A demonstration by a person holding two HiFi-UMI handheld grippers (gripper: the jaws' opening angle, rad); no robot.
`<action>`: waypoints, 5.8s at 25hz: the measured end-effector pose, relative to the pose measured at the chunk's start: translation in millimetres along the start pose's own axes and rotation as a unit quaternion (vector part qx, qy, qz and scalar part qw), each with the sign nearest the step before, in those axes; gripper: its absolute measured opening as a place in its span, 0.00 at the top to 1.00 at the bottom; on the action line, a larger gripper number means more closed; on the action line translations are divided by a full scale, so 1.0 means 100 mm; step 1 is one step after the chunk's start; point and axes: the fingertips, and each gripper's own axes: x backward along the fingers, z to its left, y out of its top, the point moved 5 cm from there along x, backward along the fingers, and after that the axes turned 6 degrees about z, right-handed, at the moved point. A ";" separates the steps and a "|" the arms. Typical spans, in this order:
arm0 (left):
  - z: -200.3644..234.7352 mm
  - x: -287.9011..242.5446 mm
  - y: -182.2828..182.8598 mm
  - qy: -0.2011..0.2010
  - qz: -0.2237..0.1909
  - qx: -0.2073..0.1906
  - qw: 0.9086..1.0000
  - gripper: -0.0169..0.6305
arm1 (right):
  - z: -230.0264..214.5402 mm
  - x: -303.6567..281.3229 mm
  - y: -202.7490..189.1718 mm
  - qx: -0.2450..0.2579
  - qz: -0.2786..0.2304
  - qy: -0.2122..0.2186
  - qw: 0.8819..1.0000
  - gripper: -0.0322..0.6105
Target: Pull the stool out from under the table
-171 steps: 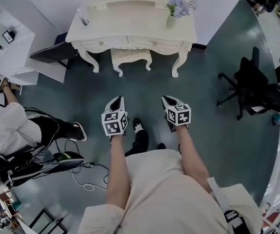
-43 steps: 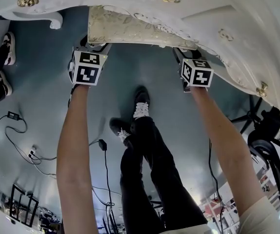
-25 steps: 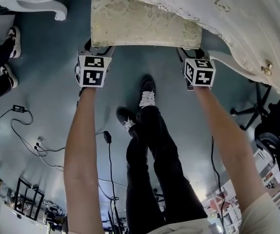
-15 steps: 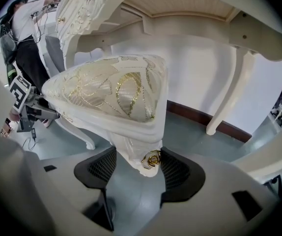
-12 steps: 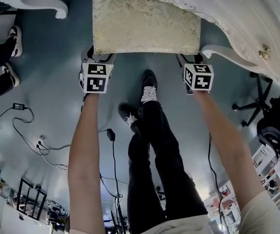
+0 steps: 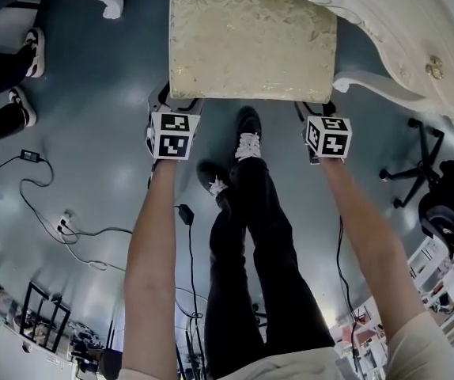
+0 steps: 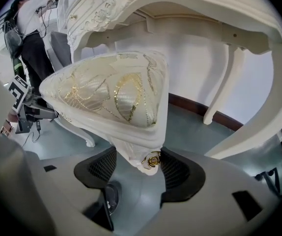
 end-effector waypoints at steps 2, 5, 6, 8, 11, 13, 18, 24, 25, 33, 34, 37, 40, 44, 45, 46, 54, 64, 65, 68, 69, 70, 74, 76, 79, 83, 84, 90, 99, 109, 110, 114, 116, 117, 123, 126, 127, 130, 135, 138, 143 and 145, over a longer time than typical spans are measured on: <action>-0.02 0.04 -0.11 0.001 0.002 0.004 1.000 0.46 | 0.06 0.03 -0.08 -0.001 0.006 0.001 1.000 0.51; -0.05 0.13 -0.25 0.002 0.006 0.001 1.000 0.46 | 0.14 0.08 -0.19 -0.001 0.015 0.006 1.000 0.51; -0.08 0.15 -0.30 0.001 0.008 0.002 1.000 0.46 | 0.16 0.10 -0.25 -0.002 0.017 0.007 1.000 0.51; -0.14 0.21 -0.39 -0.001 0.014 0.003 1.000 0.46 | 0.20 0.16 -0.36 -0.003 0.018 0.006 1.000 0.51; -0.21 0.29 -0.50 -0.003 0.020 0.002 1.000 0.46 | 0.26 0.24 -0.51 -0.005 0.020 0.003 1.000 0.51; -0.25 0.35 -0.62 -0.004 0.024 0.001 1.000 0.46 | 0.33 0.28 -0.62 -0.005 0.026 0.005 1.000 0.51; -0.46 0.53 -0.92 -0.008 0.048 0.015 0.999 0.46 | 0.40 0.42 -0.91 0.003 0.026 0.009 1.000 0.51; -0.73 0.70 -1.14 -0.007 0.046 0.020 0.999 0.45 | 0.41 0.55 -1.22 0.021 0.025 0.016 0.999 0.51; -0.77 0.72 -1.19 -0.006 0.047 0.023 0.999 0.45 | 0.41 0.57 -1.27 0.024 0.027 0.017 0.999 0.51; -0.99 0.87 -1.63 0.020 0.044 0.035 0.998 0.46 | 0.48 0.66 -1.60 0.045 0.034 0.032 0.998 0.51; -1.06 0.88 -1.67 0.020 0.044 0.038 0.998 0.45 | 0.45 0.69 -1.65 0.049 0.035 0.033 0.998 0.51; -1.21 0.94 -1.83 0.021 0.041 0.042 0.998 0.46 | 0.46 0.77 -1.83 0.054 0.039 0.032 0.997 0.51; -1.33 1.03 -2.02 0.022 0.037 0.046 0.998 0.46 | 0.51 0.85 -2.03 0.054 0.040 0.034 0.997 0.51; -1.45 1.11 -2.11 0.019 0.044 0.047 0.998 0.45 | 0.52 0.96 -2.17 0.054 0.047 0.038 0.997 0.51; -1.49 1.13 -2.15 0.017 0.048 0.047 0.998 0.45 | 0.52 0.98 -2.21 0.053 0.050 0.038 0.997 0.51; -1.54 1.15 -2.20 0.016 0.054 0.046 0.997 0.45 | 0.52 1.01 -2.28 0.052 0.054 0.039 0.996 0.51; -1.75 1.37 -2.49 0.012 0.100 0.054 0.993 0.46 | 0.56 1.24 -2.61 0.089 0.113 0.041 0.989 0.51; -2.15 2.32 -2.04 0.017 0.098 0.091 0.991 0.48 | 0.74 2.40 -2.35 0.040 0.096 0.090 0.991 0.51; -2.23 2.46 -1.93 0.014 0.092 0.092 0.991 0.48 | 0.75 2.56 -2.26 0.040 0.091 0.093 0.991 0.51; -2.44 2.90 -1.63 0.005 0.079 0.085 0.993 0.48 | 0.83 3.04 -2.00 0.039 0.070 0.100 0.992 0.51; -2.49 3.04 -1.53 0.005 0.073 0.087 0.993 0.48 | 0.86 3.19 -1.91 0.036 0.061 0.102 0.992 0.51; -2.52 3.18 -1.42 0.007 0.064 0.093 0.994 0.48 | 0.88 3.33 -1.81 0.033 0.051 0.104 0.993 0.51; -2.56 3.59 -0.97 0.030 0.026 0.114 0.993 0.49 | 0.94 3.74 -1.38 0.018 0.006 0.113 0.993 0.51; -2.59 3.81 -0.81 0.040 0.014 0.128 0.991 0.49 | 0.99 3.97 -1.23 0.015 -0.009 0.114 0.993 0.51; -2.77 4.17 -0.70 0.054 0.001 0.160 0.986 0.49 | 1.06 4.37 -1.16 0.018 -0.031 0.118 0.992 0.51; -3.01 4.57 -0.44 0.064 -0.031 0.173 0.982 0.49 | 1.08 4.83 -1.08 0.002 -0.059 0.137 0.989 0.51; -3.05 4.66 -0.37 0.066 -0.040 0.169 0.983 0.49 | 1.09 4.91 -1.07 -0.002 -0.063 0.142 0.988 0.51; -3.28 5.08 -0.16 0.067 -0.084 0.170 0.980 0.50 | 1.17 5.22 -1.29 0.004 -0.063 0.167 0.984 0.51; -3.44 5.30 -0.23 0.068 -0.120 0.169 0.976 0.61 | 1.19 5.36 -1.35 0.024 -0.090 0.168 0.981 0.66; -3.35 5.33 -0.30 0.071 -0.123 0.180 0.973 0.81 | 1.20 5.36 -1.26 0.003 -0.099 0.164 0.981 0.84; -3.34 5.33 -0.29 0.071 -0.125 0.181 0.973 0.84 | 1.20 5.35 -1.25 0.002 -0.099 0.166 0.981 0.85; -3.33 5.30 -0.26 0.066 -0.122 0.175 0.975 0.94 | 1.23 5.32 -1.21 0.001 -0.098 0.177 0.979 0.87; -3.34 5.28 -0.26 0.065 -0.114 0.164 0.978 0.95 | 1.23 5.30 -1.22 0.000 -0.095 0.181 0.979 0.88; -3.34 5.28 -0.26 0.064 -0.112 0.162 0.978 0.95 | 1.23 5.30 -1.23 -0.001 -0.094 0.182 0.979 0.88; -3.30 5.24 -0.28 0.061 -0.117 0.186 0.974 0.95 | 1.20 5.27 -1.21 0.005 -0.090 0.184 0.979 0.88; -3.30 5.22 -0.28 0.064 -0.113 0.188 0.974 0.95 | 1.19 5.26 -1.23 0.008 -0.088 0.186 0.979 0.88; -3.30 5.22 -0.28 0.065 -0.112 0.188 0.974 0.95 | 1.19 5.26 -1.24 0.009 -0.086 0.187 0.979 0.88; -3.30 5.23 -0.25 0.065 -0.114 0.189 0.973 0.95 | 1.18 5.27 -1.24 0.008 -0.085 0.188 0.978 0.88; -3.35 5.22 -0.25 0.064 -0.114 0.185 0.974 0.95 | 1.14 5.27 -1.26 0.003 -0.086 0.192 0.978 0.88; -3.36 5.22 -0.26 0.064 -0.111 0.183 0.975 0.95 | 1.13 5.27 -1.26 0.003 -0.085 0.192 0.978 0.88; -3.35 5.22 -0.26 0.065 -0.106 0.181 0.976 0.95 | 1.16 5.26 -1.24 0.009 -0.086 0.197 0.976 0.88; -3.34 5.23 -0.24 0.065 -0.107 0.179 0.976 0.95 | 1.18 5.26 -1.22 0.011 -0.088 0.201 0.976 0.88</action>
